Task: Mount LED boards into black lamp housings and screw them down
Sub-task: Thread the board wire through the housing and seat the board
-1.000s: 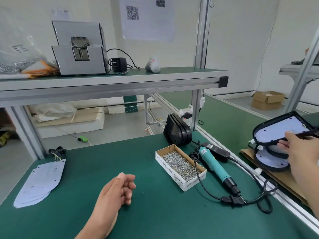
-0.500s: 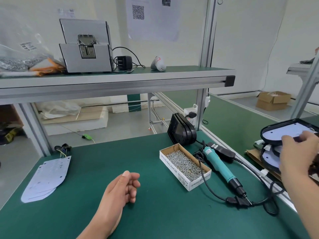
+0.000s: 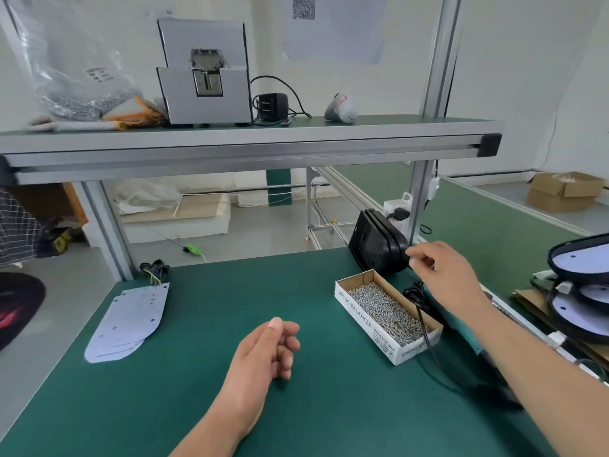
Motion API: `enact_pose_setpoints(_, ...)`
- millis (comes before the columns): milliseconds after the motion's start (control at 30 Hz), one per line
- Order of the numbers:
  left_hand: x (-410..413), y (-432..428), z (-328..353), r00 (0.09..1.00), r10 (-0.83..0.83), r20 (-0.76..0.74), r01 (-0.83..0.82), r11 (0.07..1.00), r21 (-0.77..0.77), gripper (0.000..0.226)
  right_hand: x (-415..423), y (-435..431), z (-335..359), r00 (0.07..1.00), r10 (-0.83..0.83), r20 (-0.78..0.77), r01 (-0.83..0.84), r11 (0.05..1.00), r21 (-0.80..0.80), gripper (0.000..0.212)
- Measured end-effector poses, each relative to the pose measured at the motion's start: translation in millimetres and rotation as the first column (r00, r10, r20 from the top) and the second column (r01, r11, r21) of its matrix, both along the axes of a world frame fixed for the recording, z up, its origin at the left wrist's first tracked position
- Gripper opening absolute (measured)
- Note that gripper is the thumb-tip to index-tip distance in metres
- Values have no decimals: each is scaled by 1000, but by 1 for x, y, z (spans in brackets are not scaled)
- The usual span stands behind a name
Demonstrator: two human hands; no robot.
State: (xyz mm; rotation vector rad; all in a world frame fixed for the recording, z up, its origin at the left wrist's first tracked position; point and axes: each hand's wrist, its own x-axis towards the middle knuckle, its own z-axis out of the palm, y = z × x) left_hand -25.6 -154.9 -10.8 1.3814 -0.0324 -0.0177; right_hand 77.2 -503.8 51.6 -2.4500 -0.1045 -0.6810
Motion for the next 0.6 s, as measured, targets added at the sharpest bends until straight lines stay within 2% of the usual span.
enact_pose_setpoints(133, 0, 0, 1, 1000, -4, -2, 4, 1000, -5, 42, 28, 23, 6, 986, 86, -144, -131, 932, -337, 31)
enact_pose_setpoints(233, 0, 0, 2, 1000, -8, -10, 8, 1000, 0, 41, 46, 36, 10, 977, 17, -212, -142, 796, -589, 37)
enact_pose_setpoints(300, 0, 0, 2, 1000, -6, -12, 6, 1000, 2, 41, 54, 42, 14, 975, -62, -216, -115, 689, -716, 33)
enact_pose_setpoints(433, -1, 0, 2, 1000, -7, -6, 7, 1000, -5, 41, 61, 48, 21, 960, -193, -204, -83, 499, -863, 8)
enact_pose_setpoints(600, -1, 0, 3, 1000, -12, -3, 12, 1000, -11, 41, 63, 45, 21, 952, -215, -217, -103, 444, -890, 32)
